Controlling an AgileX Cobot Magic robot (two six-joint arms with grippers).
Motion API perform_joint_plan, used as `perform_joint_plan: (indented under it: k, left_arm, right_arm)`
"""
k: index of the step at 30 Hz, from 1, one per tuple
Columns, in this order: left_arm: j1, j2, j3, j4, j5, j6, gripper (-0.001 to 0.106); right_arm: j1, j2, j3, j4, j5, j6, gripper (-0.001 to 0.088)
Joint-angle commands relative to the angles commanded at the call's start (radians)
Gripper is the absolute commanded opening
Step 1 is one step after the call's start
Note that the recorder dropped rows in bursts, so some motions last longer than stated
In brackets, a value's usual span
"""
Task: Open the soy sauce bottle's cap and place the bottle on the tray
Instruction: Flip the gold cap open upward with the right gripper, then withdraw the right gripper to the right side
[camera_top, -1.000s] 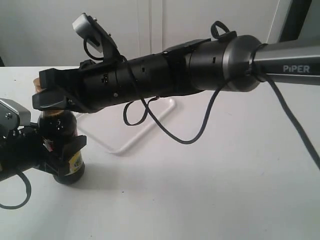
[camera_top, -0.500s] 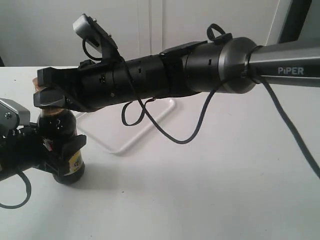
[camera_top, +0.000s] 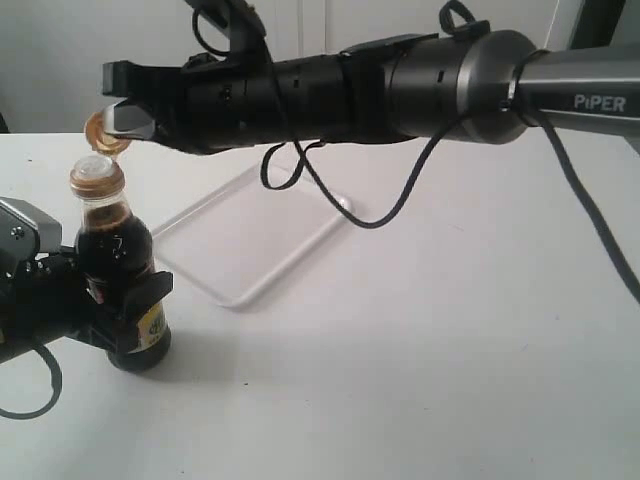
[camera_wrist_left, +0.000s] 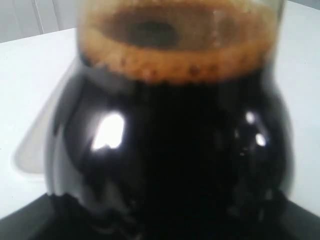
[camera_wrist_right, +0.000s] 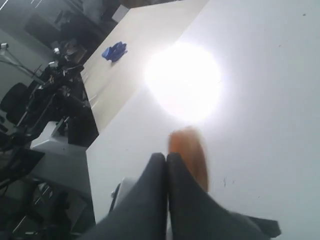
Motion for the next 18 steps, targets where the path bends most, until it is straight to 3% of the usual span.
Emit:
perform_joint_plan:
  k: [7,18]
  left_arm:
    - [0.000,0.000,0.000,-0.002,0.000,-0.004,0.000]
    - [0.000,-0.002,0.000,-0.002,0.000,-0.011,0.000]
  right_arm:
    - [-0.003,-0.014,0.000,-0.098,0.189,0.003,0.0000]
    - [-0.003,-0.110,0.002,-0.640,0.304,0.241,0.0000]
